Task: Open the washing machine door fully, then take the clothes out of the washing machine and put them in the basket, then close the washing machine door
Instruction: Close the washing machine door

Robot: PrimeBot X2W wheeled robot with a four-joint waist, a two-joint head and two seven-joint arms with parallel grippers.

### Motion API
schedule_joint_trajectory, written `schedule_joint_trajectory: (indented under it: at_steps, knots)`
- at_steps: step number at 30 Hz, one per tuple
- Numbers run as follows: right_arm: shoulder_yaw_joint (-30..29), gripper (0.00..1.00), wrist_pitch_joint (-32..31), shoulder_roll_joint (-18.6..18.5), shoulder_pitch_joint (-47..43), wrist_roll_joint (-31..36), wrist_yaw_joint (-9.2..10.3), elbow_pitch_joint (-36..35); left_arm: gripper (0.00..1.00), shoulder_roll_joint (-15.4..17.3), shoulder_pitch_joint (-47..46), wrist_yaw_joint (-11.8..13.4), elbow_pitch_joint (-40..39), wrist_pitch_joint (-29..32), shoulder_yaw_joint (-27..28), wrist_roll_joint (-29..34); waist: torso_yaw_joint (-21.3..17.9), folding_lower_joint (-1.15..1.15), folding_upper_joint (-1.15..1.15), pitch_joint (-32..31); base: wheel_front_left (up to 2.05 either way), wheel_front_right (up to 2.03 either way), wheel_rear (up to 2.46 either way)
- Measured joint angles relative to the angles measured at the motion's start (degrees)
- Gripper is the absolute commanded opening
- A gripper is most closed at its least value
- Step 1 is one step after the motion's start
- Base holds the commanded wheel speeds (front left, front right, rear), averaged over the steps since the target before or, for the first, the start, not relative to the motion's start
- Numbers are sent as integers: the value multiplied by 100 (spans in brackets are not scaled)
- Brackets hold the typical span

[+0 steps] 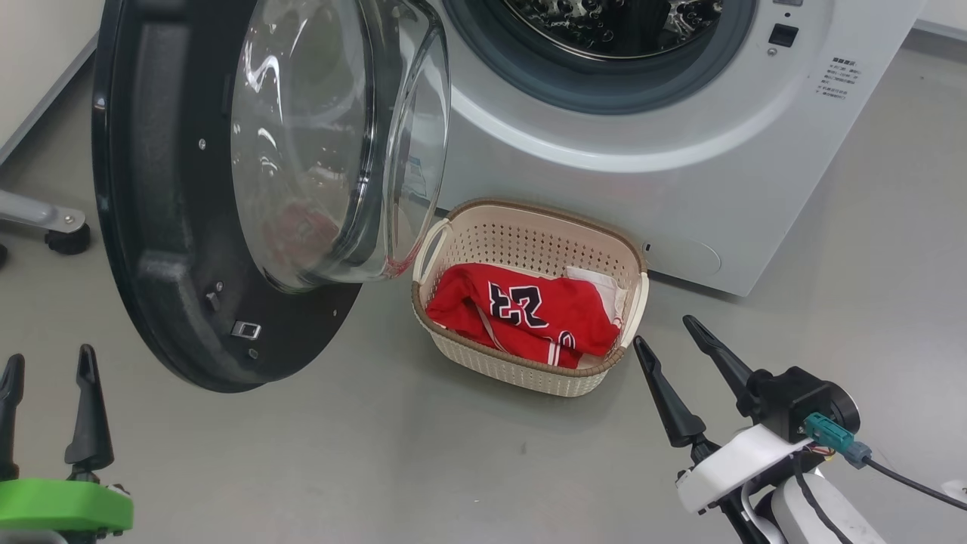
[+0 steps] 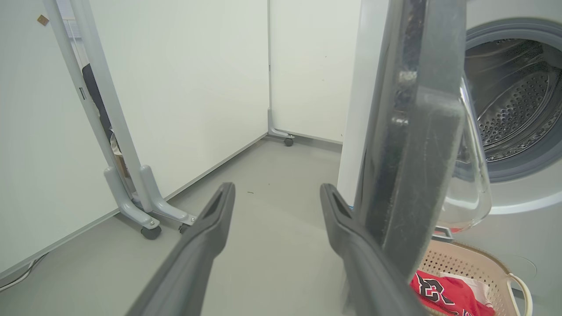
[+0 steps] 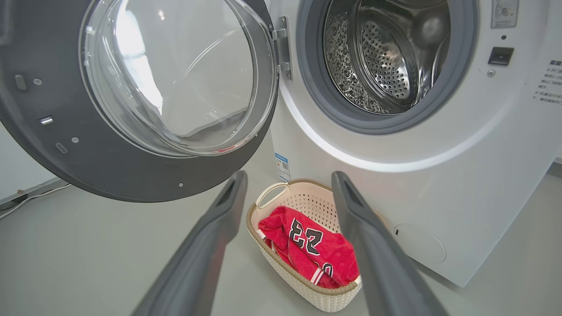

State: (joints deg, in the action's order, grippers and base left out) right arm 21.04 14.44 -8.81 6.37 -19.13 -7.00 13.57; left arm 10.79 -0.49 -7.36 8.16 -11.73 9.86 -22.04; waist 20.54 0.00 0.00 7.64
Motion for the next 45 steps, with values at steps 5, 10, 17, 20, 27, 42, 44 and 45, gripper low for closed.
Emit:
schedule_joint_trajectory:
  at_steps: [5,10,17,20,27,42,44,45]
  knots:
    - [-7,100,0,9,-8,0,0,0,100,4,1,0,8,-24,0,7,1,0,0,3,0,0,0]
    - [-26,100,0,23,-9,0,0,-1,100,10,1,0,18,-53,1,8,-5,0,0,12,0,0,0]
    - [-32,100,0,26,-14,0,0,-2,100,11,1,0,27,-89,-2,15,-14,0,0,28,0,0,0]
    - [-36,100,0,27,-15,0,0,-3,100,11,1,0,30,-93,-2,15,-15,0,0,34,0,0,0]
    - [-52,100,0,30,-15,0,0,-5,100,11,1,0,37,-94,-12,15,-14,0,0,42,0,0,0]
    - [-66,100,0,58,-15,0,0,-7,0,220,-17,0,3,-137,-96,151,-14,0,0,68,0,0,0]
    - [-65,100,0,58,-15,0,0,-7,0,301,-80,0,-55,-107,-67,152,-11,0,0,73,0,0,0]
    - [-64,100,0,58,-15,0,0,-8,0,343,-142,0,-75,-64,-60,136,-10,0,0,75,0,0,0]
